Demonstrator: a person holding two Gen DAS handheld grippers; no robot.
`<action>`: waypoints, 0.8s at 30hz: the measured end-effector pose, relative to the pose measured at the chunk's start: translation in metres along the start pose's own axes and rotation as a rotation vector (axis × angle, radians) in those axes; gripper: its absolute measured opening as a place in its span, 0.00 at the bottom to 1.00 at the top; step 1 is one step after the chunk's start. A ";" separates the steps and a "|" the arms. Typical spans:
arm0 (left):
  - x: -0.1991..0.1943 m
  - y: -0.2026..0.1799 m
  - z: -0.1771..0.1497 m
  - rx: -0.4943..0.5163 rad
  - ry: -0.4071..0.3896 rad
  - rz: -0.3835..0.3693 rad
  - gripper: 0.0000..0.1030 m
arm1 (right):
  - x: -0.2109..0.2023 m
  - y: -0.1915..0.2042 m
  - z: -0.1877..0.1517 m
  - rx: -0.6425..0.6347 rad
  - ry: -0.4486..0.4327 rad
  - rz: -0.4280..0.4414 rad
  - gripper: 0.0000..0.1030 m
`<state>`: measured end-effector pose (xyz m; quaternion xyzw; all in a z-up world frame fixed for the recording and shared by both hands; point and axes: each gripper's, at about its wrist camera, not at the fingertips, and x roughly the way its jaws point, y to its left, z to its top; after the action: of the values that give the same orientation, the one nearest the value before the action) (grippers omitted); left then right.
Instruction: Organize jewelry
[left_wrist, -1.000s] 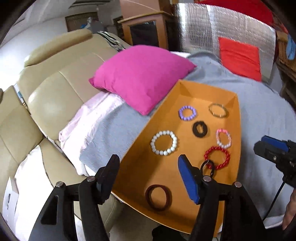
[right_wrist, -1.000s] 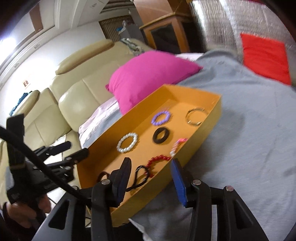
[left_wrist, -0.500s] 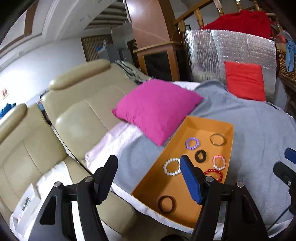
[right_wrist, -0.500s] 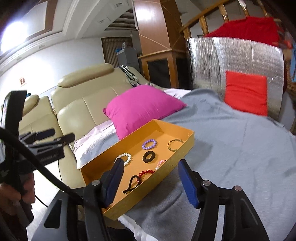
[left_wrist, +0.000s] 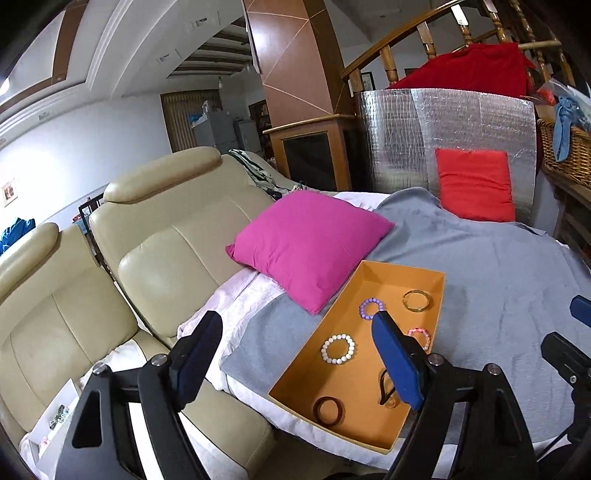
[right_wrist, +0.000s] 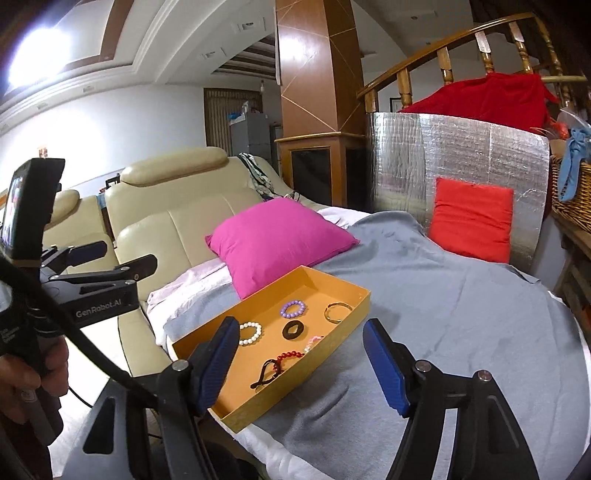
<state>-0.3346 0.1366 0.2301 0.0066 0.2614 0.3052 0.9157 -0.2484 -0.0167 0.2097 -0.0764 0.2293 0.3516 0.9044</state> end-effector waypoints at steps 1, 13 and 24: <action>0.000 0.001 0.000 -0.004 0.005 -0.005 0.81 | 0.001 0.000 0.000 0.003 0.004 -0.002 0.71; 0.004 0.013 -0.004 -0.029 0.013 0.004 0.81 | 0.024 0.020 0.005 -0.030 0.044 0.004 0.71; 0.015 0.015 -0.006 -0.023 0.027 0.025 0.81 | 0.043 0.025 0.009 -0.024 0.055 0.015 0.71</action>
<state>-0.3356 0.1562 0.2209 -0.0050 0.2703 0.3196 0.9082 -0.2342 0.0301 0.1982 -0.0953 0.2503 0.3589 0.8941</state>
